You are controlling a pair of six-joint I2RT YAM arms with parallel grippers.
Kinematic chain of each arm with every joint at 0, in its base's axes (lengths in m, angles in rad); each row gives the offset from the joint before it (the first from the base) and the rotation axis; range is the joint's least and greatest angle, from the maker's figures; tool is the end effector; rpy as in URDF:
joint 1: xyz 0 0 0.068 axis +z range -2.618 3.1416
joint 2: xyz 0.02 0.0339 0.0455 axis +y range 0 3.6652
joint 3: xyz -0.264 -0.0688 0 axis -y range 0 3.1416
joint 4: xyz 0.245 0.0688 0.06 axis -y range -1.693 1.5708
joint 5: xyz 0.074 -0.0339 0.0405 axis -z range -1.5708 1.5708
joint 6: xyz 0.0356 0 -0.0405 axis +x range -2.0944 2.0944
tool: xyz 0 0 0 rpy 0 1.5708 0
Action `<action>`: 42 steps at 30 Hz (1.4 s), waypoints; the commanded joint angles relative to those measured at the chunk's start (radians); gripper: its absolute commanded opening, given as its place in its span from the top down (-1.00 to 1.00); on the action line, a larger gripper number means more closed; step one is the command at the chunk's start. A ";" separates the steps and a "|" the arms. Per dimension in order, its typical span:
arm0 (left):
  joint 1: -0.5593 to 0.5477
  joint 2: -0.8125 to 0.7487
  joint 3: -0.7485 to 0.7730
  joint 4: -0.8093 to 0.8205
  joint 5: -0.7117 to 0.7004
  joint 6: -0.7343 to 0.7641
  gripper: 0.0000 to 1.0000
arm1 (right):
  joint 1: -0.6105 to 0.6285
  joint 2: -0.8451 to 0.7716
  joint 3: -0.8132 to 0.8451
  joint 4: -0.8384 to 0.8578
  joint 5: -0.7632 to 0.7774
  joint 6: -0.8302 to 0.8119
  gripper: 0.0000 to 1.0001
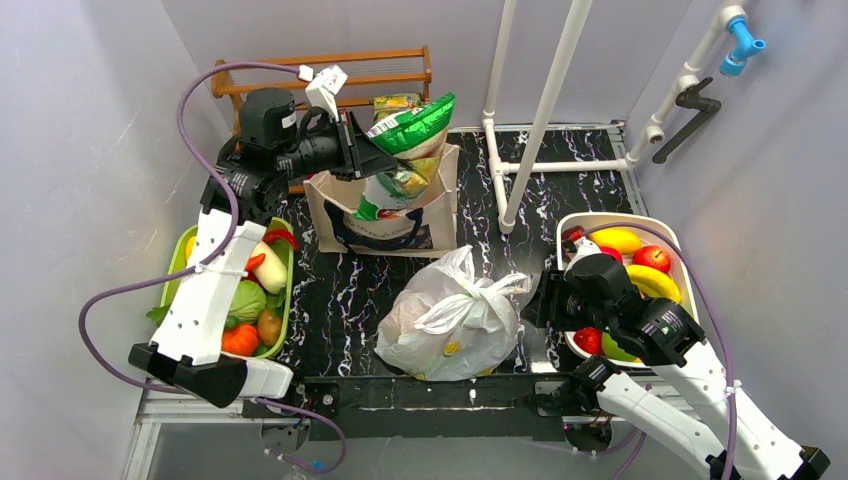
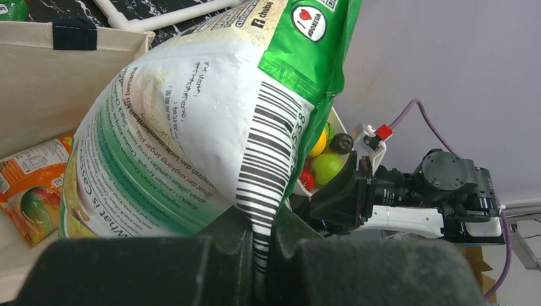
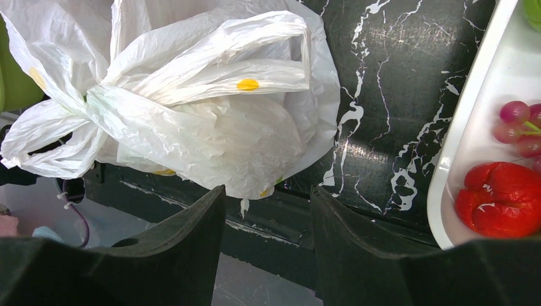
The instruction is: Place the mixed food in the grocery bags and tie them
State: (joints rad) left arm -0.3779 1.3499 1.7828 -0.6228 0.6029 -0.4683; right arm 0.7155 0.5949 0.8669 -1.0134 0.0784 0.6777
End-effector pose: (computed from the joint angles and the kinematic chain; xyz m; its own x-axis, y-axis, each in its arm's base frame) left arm 0.2350 -0.1150 0.5088 -0.5273 -0.1907 -0.8280 0.6538 0.5313 -0.5388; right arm 0.0788 0.0648 0.3111 -0.7798 0.1504 -0.6077 -0.1559 0.8935 0.4212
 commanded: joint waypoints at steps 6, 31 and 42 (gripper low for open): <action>0.151 0.045 -0.095 0.375 0.309 -0.198 1.00 | -0.001 0.013 -0.012 0.049 -0.005 0.000 -0.16; 0.208 0.207 -0.247 0.453 0.571 -0.237 1.00 | -0.001 0.039 -0.024 0.084 -0.024 0.000 -0.16; 0.201 0.234 -0.406 0.480 0.571 -0.202 1.00 | -0.001 0.032 -0.036 0.086 -0.025 0.000 -0.16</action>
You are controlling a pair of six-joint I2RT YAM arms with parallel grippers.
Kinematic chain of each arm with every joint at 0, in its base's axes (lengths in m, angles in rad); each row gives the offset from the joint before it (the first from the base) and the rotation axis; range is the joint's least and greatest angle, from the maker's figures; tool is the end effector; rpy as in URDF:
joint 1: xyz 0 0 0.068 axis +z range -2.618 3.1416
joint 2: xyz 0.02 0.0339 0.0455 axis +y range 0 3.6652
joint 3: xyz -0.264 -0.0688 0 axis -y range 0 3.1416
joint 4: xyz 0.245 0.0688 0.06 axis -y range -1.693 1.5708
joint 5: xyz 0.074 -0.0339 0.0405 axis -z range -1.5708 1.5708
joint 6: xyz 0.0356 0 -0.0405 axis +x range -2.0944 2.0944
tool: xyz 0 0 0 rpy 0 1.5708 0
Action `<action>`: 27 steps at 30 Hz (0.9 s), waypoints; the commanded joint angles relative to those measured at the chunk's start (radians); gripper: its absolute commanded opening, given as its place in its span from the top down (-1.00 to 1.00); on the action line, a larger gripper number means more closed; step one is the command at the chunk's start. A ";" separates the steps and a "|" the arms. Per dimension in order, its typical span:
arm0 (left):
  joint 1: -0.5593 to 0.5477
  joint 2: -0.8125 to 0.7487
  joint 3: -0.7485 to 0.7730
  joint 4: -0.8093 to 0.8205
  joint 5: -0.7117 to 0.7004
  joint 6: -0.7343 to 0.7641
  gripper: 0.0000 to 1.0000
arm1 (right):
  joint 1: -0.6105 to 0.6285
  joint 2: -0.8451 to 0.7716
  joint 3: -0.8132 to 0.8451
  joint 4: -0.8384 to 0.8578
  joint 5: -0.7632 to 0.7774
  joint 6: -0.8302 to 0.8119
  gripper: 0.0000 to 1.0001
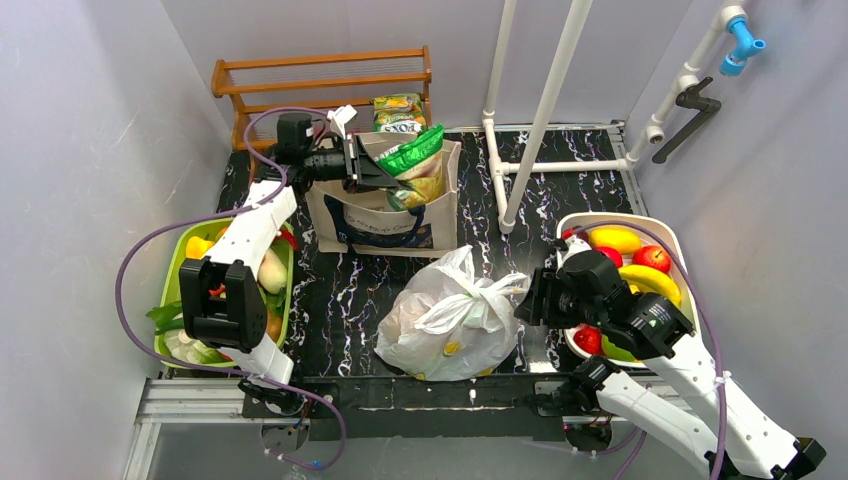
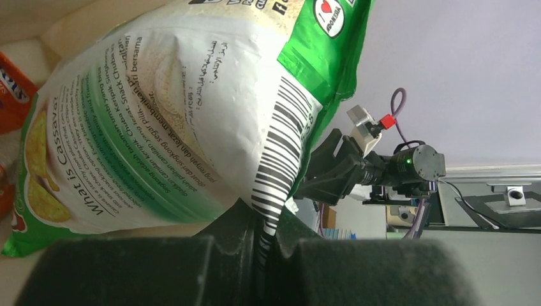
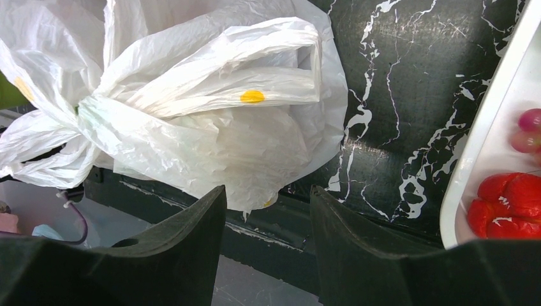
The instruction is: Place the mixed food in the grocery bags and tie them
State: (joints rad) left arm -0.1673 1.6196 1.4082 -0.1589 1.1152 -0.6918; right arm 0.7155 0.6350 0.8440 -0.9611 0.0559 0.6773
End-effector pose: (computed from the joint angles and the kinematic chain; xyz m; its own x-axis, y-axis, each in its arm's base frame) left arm 0.3581 -0.0929 0.3520 -0.8481 -0.1414 -0.5106 0.4645 0.2652 -0.8450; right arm 0.0879 0.0737 0.3048 -0.7930 0.1398 -0.5930 -0.1633 0.8890 0.4279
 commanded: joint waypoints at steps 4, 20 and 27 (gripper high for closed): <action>-0.025 -0.035 -0.061 -0.039 0.026 0.079 1.00 | -0.001 0.001 -0.008 0.043 -0.008 -0.001 -0.16; -0.126 0.001 -0.095 -0.346 -0.223 0.349 1.00 | -0.001 0.275 0.321 0.242 -0.171 -0.001 -0.17; -0.130 -0.002 -0.121 -0.362 -0.307 0.347 1.00 | -0.001 0.432 0.436 0.343 -0.166 0.000 -0.18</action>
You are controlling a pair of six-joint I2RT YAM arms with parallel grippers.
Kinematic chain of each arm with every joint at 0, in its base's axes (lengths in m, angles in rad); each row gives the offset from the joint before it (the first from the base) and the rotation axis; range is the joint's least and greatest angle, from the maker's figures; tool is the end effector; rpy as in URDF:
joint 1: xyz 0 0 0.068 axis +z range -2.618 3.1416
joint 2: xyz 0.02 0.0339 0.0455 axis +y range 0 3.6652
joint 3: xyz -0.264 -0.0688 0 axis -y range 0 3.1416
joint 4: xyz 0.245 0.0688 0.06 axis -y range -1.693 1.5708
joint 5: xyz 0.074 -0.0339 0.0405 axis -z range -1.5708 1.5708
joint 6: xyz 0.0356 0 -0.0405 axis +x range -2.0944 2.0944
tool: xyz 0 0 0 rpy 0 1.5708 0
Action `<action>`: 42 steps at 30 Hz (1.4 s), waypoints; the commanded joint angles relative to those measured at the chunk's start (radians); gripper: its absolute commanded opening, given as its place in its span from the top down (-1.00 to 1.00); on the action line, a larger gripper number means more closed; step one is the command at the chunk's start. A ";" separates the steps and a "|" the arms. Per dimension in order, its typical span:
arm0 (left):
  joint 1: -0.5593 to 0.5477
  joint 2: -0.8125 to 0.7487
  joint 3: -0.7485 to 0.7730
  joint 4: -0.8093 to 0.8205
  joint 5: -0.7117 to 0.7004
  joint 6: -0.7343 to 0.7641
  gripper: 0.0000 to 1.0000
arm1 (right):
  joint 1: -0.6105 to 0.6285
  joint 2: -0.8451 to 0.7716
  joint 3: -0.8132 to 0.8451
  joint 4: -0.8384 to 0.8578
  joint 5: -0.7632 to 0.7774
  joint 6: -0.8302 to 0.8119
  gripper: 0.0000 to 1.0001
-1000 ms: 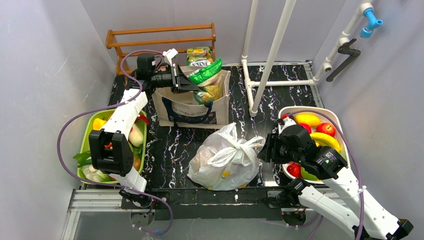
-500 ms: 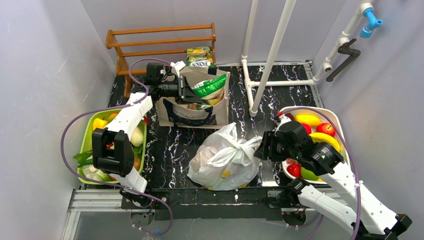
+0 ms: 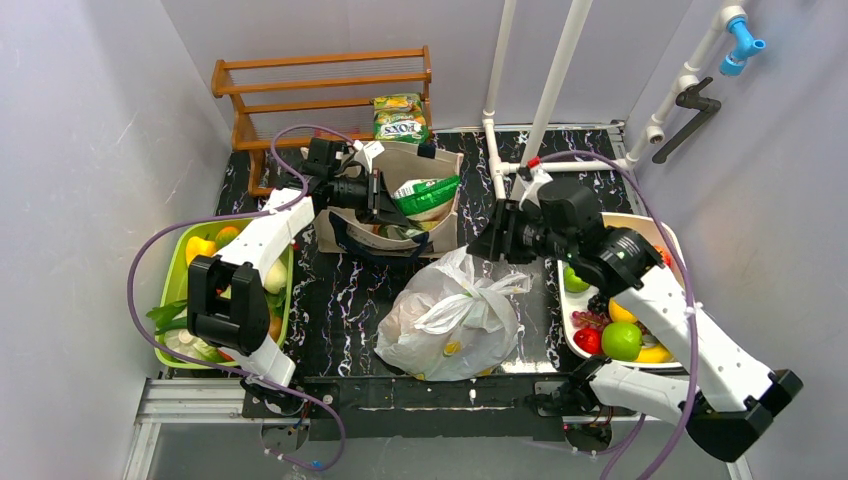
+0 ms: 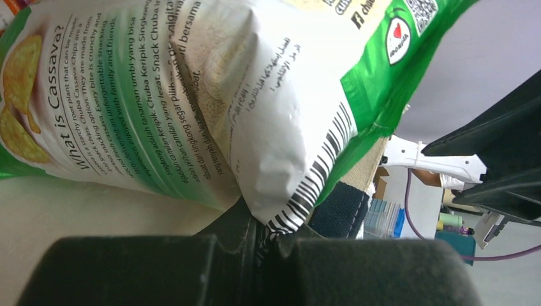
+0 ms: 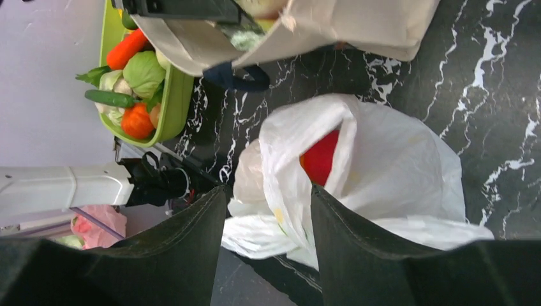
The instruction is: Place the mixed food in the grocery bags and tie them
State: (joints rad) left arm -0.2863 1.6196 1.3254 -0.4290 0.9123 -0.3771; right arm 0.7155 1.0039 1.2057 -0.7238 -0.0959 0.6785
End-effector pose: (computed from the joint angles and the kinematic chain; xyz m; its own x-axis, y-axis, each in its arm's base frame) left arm 0.3341 -0.1277 0.3002 -0.8633 0.0193 -0.5043 0.4557 0.4589 -0.7627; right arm 0.1495 0.1345 0.3895 -0.7421 0.1827 -0.6449 -0.3209 0.7478 0.5812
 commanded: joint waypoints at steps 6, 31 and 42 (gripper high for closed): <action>-0.011 -0.046 0.006 -0.133 -0.152 0.012 1.00 | -0.001 0.224 0.180 0.132 0.004 -0.010 -0.20; -0.044 -0.130 0.015 -0.162 -0.171 -0.015 0.65 | -0.002 0.558 0.397 -0.070 0.182 -0.048 0.75; -0.132 -0.250 0.055 -0.146 -0.250 -0.121 -0.96 | -0.002 0.395 0.243 -0.076 0.178 -0.122 0.97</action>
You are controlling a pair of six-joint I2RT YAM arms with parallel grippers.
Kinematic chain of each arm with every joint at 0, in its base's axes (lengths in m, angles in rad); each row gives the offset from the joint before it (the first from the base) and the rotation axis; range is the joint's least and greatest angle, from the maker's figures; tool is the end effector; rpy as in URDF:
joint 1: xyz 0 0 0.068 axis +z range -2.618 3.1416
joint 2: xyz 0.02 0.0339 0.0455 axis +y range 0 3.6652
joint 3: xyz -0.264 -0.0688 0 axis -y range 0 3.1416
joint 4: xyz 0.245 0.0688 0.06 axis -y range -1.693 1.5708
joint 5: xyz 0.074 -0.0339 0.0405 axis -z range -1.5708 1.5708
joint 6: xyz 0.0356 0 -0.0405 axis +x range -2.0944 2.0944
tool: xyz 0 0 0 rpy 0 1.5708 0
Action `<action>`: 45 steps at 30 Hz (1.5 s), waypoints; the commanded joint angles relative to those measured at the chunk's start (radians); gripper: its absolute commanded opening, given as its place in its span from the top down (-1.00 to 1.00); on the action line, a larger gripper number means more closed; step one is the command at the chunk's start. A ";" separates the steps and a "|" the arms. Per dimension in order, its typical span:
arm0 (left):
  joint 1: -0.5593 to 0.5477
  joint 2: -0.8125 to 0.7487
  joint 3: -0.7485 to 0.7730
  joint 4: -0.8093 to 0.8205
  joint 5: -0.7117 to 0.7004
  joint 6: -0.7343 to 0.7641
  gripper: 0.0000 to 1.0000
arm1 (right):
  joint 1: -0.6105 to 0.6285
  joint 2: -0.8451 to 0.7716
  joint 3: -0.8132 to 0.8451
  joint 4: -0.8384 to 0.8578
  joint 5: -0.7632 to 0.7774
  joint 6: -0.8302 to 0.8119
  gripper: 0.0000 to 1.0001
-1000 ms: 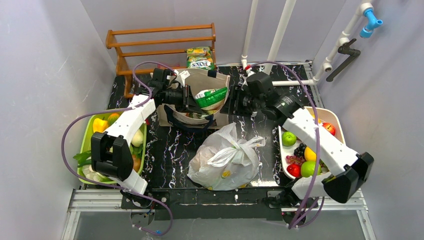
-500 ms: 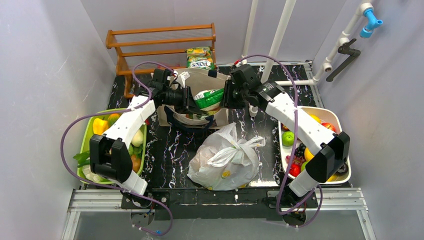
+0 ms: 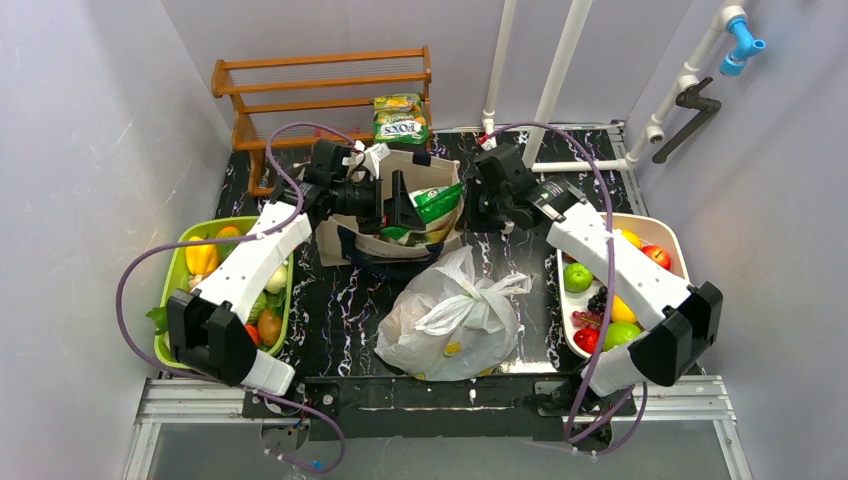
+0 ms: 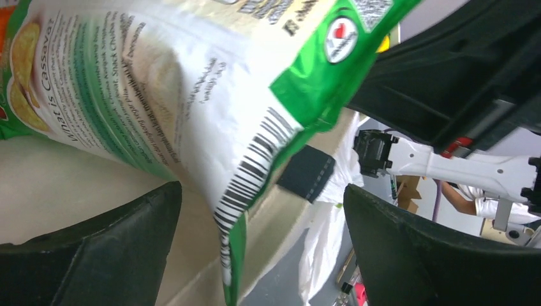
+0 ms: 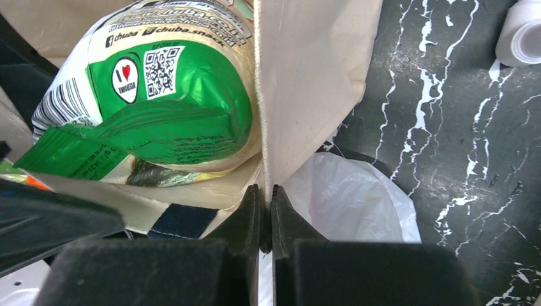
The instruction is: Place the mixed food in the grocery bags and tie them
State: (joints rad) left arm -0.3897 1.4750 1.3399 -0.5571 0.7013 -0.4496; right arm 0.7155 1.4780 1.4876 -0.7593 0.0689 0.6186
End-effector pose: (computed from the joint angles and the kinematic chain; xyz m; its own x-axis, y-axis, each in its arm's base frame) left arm 0.2905 -0.1442 0.3382 -0.8575 -0.0068 -0.5144 0.4186 0.5719 -0.7054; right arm 0.2432 0.2081 0.3641 -0.7765 0.0916 -0.6235 -0.2039 0.8996 0.3862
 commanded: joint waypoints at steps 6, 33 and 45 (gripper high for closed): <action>-0.045 -0.198 0.105 -0.058 -0.071 -0.104 -0.96 | -0.004 -0.171 -0.112 -0.065 -0.010 -0.137 0.97; -0.142 -0.364 0.181 -0.378 -0.583 -0.039 -0.96 | -0.007 -0.455 -0.186 -0.290 0.002 -0.172 -0.13; -0.177 -0.349 0.089 -0.289 -0.682 -0.026 -0.80 | -0.004 -0.757 -0.355 -0.152 -0.177 -0.143 -0.62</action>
State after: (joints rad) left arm -0.5552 1.1313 1.4349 -0.8848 0.0853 -0.4976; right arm 0.7109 0.8371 1.2320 -1.0096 -0.0360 0.4549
